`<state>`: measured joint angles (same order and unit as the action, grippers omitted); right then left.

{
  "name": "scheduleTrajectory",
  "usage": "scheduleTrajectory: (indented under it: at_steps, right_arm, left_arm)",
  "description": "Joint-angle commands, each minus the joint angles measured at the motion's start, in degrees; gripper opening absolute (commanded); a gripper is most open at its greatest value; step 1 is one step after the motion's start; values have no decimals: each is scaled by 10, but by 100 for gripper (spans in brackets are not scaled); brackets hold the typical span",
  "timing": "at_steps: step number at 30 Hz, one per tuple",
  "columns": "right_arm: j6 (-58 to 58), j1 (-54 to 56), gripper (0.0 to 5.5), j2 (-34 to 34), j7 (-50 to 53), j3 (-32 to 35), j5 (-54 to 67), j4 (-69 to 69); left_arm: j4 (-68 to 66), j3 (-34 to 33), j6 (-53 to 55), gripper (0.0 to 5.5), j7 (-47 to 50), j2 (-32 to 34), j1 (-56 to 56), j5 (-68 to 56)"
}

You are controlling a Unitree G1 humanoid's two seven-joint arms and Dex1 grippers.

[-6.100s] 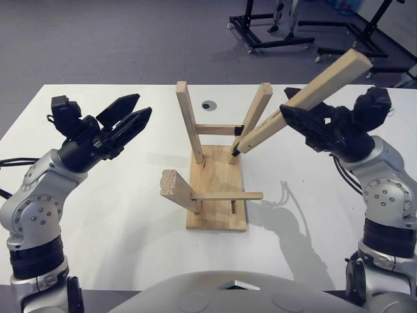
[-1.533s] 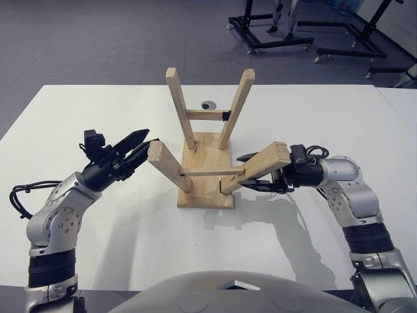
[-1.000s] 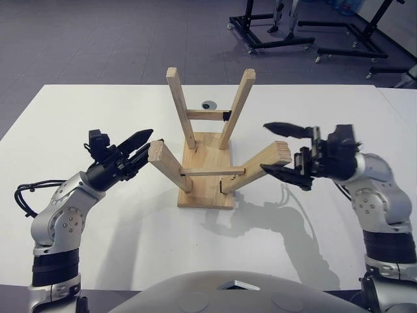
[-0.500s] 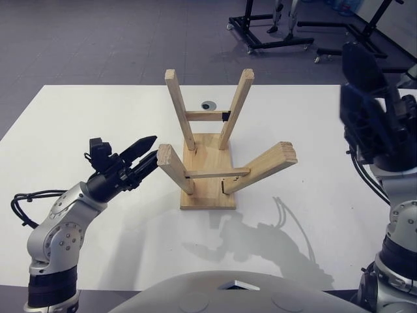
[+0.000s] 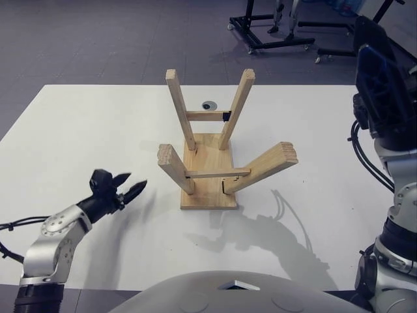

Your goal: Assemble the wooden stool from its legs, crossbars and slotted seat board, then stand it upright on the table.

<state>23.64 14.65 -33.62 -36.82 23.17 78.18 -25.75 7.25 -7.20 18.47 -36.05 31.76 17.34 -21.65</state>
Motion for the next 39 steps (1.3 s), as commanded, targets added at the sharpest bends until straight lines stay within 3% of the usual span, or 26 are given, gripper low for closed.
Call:
scheduleTrajectory:
  at_steps: [1,9,15,24,33,39]
  right_arm:
    - [11,36,458,-17,-14,4,-22,41]
    - [23,65,458,-18,-50,-21,-67,61]
    - [19,72,458,-10,-52,-30,-80,48]
    - [26,129,458,-47,-82,-10,-85,75]
    - [-39,121,458,-30,-83,-48,-223,18]
    - [-156,58,458,8,-53,-109,-419,-33]
  left_arm:
    - [-76,62,-46,336,33,-26,-19,87]
    - [-4,181,-54,336,11,-43,6,126]
    - [29,212,-18,336,1,-47,-6,115]
    - [-62,260,-16,336,15,-119,-114,139]
    - [-93,239,-25,336,37,-171,-168,128]
    - [13,187,2,336,59,-170,-92,85]
